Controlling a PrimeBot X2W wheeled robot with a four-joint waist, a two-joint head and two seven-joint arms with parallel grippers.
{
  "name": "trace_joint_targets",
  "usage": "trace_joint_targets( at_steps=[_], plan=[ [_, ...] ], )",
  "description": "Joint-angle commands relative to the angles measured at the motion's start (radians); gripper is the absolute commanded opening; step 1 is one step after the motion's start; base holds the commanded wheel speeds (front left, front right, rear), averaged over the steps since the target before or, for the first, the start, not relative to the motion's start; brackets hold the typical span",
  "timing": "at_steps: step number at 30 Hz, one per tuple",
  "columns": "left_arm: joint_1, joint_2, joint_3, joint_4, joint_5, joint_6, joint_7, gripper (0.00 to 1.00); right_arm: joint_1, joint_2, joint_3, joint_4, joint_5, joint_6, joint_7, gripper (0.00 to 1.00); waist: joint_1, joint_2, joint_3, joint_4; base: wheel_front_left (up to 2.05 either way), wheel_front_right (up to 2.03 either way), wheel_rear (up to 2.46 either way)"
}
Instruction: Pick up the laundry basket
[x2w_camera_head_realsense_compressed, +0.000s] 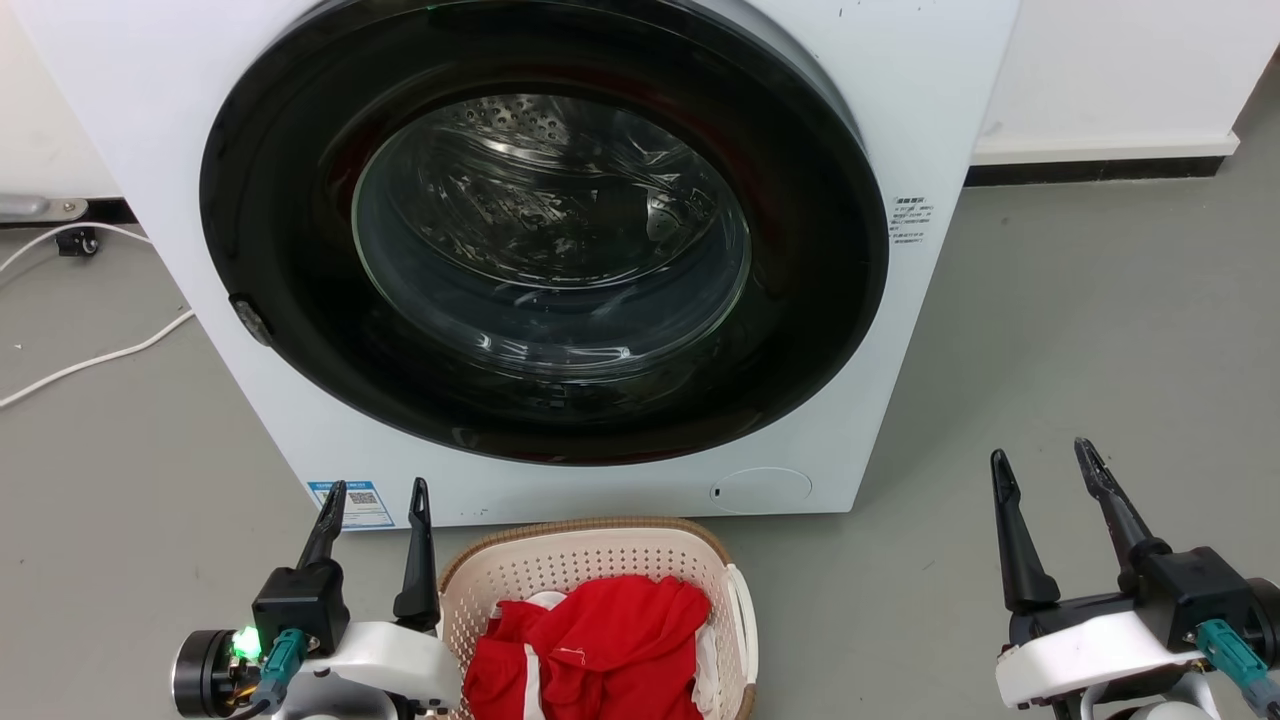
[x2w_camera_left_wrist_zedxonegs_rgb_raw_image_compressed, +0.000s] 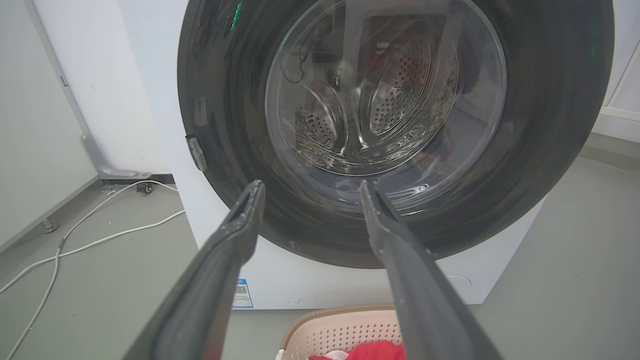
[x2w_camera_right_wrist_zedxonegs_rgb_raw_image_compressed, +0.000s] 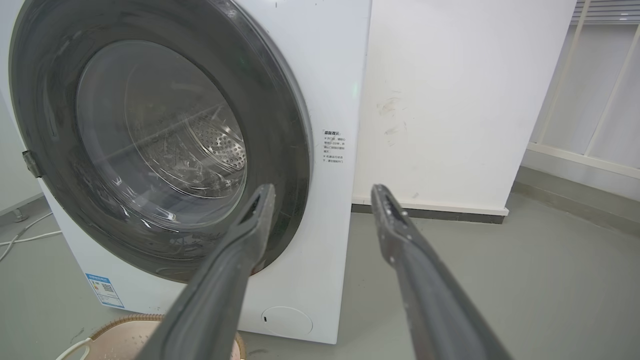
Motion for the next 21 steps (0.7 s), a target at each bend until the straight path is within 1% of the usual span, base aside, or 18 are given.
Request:
trace_joint_targets(
  at_steps=[1, 14, 21],
  plan=[
    [0.008, 0.003, 0.002, 0.000, 0.004, 0.001, -0.005, 1.00, 0.003, -0.005, 0.001, 0.001, 0.004, 0.000, -0.003, 1.00, 0.0000, 0.0000, 0.001, -0.001, 0.00, 0.00, 0.00],
    [0.005, 0.003, -0.002, 0.008, -0.003, 0.007, -0.005, 1.00, 0.000, -0.005, 0.000, 0.007, 0.003, 0.000, -0.003, 1.00, 0.0000, 0.0000, 0.003, -0.003, 0.00, 0.00, 0.00],
    [-0.013, 0.003, 0.021, 0.045, -0.005, -0.005, -0.005, 1.00, -0.007, -0.005, 0.016, 0.023, -0.001, 0.000, -0.003, 1.00, 0.0000, 0.0000, 0.011, -0.001, 0.00, 0.00, 0.00]
  ],
)
